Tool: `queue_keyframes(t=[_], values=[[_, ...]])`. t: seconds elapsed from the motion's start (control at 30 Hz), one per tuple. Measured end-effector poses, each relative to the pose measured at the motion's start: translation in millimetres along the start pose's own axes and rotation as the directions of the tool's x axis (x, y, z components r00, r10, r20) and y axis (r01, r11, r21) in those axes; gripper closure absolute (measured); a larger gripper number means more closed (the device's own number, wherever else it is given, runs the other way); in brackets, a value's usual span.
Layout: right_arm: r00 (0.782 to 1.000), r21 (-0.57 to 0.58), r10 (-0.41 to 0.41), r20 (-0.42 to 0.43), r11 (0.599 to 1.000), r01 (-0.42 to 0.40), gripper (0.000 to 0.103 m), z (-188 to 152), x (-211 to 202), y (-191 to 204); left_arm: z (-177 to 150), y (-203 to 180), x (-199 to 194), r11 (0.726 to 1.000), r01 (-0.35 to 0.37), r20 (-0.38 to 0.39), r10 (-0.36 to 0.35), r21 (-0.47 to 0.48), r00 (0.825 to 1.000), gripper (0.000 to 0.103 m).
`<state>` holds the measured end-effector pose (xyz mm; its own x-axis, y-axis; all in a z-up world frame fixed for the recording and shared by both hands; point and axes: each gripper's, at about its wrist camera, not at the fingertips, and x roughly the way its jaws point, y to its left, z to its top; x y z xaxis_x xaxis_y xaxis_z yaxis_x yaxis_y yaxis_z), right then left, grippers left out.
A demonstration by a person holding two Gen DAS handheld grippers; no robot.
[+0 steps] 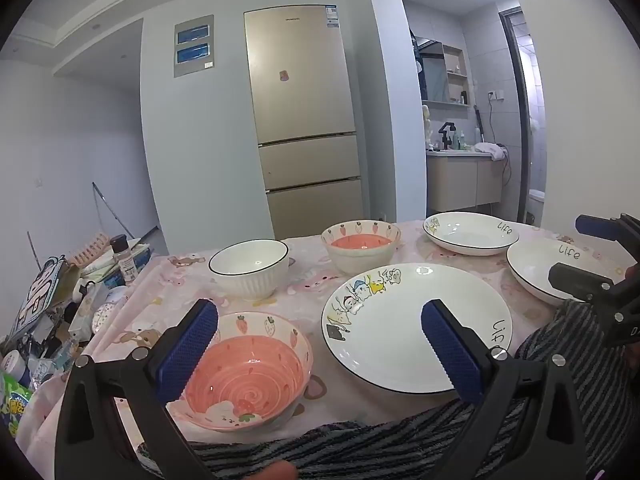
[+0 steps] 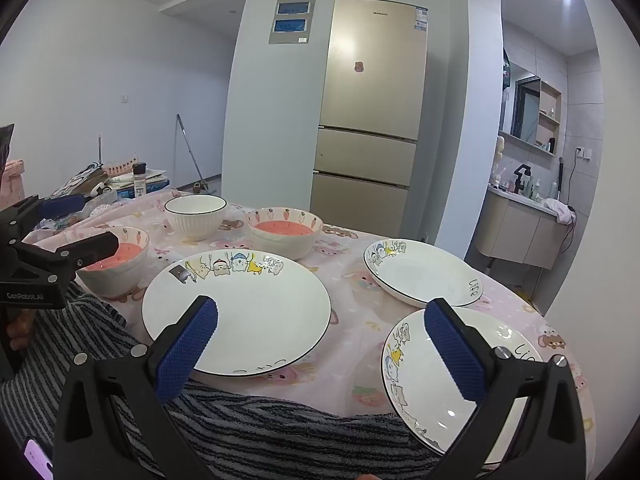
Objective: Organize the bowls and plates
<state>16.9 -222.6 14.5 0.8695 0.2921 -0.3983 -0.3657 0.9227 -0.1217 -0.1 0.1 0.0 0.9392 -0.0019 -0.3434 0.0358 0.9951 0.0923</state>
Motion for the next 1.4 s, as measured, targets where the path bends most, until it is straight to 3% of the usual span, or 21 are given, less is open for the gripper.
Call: queue_keyframes(t=[1.4], values=[[0.999, 0.004, 0.033, 0.022, 0.999, -0.033, 0.000, 2.1, -1.4, 1.1, 2.9, 2.4, 3.2, 1.000, 0.009, -0.020, -0.009, -0.006, 1.000, 0.000]])
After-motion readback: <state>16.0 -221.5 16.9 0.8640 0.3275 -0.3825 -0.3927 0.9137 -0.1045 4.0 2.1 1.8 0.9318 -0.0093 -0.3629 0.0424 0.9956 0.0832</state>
